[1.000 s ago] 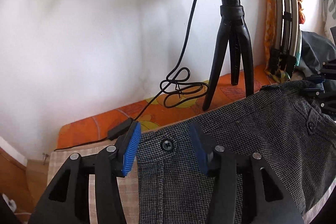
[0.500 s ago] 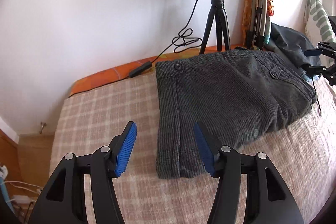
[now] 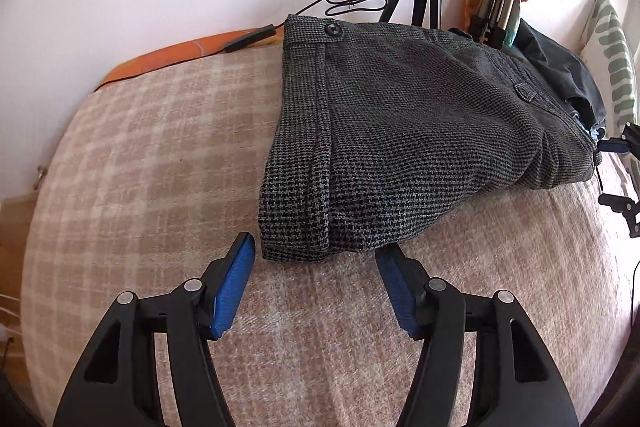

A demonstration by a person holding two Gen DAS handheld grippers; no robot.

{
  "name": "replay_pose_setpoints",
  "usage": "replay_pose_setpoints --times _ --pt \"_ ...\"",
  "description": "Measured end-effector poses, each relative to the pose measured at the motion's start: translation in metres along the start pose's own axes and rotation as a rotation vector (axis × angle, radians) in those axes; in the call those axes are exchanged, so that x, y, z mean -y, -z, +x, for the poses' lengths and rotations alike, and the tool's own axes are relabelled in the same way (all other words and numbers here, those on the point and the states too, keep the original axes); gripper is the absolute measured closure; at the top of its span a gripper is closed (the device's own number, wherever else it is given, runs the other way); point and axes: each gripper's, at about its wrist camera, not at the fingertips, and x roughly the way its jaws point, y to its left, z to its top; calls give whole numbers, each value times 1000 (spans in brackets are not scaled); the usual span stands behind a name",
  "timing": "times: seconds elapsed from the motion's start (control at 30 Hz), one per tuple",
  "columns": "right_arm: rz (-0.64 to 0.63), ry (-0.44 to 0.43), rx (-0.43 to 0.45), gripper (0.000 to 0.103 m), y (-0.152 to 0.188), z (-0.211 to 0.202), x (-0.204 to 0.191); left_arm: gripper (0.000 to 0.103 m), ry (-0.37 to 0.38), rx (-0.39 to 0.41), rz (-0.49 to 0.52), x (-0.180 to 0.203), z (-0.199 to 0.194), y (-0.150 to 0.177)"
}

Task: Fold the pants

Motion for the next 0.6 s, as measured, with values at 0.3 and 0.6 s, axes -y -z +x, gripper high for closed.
replay_pose_setpoints --times 0.3,0.6 --pt "-156 167 -46 50 -6 37 -22 76 19 7 -20 -9 6 -7" --pt "-110 136 -14 86 -33 9 13 83 44 46 2 -11 -24 -27"
